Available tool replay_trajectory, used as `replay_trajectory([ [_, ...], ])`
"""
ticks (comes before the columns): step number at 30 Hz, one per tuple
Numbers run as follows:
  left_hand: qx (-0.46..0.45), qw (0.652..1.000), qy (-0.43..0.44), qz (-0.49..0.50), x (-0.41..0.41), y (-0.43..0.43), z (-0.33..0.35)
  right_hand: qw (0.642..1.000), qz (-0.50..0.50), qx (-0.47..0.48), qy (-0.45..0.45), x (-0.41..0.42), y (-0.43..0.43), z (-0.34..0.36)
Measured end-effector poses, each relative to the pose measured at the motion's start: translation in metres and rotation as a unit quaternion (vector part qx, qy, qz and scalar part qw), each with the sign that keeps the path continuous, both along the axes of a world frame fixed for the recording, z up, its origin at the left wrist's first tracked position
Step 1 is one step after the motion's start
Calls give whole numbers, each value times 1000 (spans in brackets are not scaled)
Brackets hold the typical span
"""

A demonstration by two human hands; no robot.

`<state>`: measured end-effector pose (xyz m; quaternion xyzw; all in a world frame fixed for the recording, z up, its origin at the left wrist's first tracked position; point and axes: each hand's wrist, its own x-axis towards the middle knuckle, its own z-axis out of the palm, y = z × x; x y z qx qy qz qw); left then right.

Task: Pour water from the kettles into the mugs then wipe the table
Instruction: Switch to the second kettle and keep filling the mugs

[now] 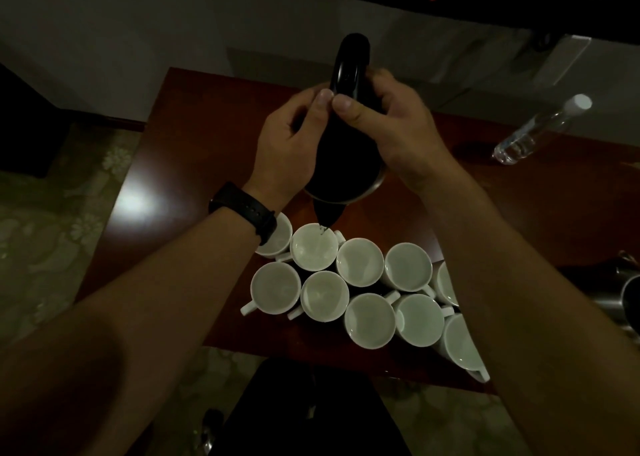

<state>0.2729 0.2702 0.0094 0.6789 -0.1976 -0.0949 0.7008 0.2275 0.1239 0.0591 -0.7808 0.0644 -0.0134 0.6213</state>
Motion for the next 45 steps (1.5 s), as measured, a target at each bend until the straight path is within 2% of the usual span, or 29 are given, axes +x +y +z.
replay_trajectory([
  [34,26,1000,-11,-10,0,1,2,1000,0,8,6,2,-1,-3],
  [45,36,999,3,16,1,2,1,1000,7,-3,6,4,0,-3],
])
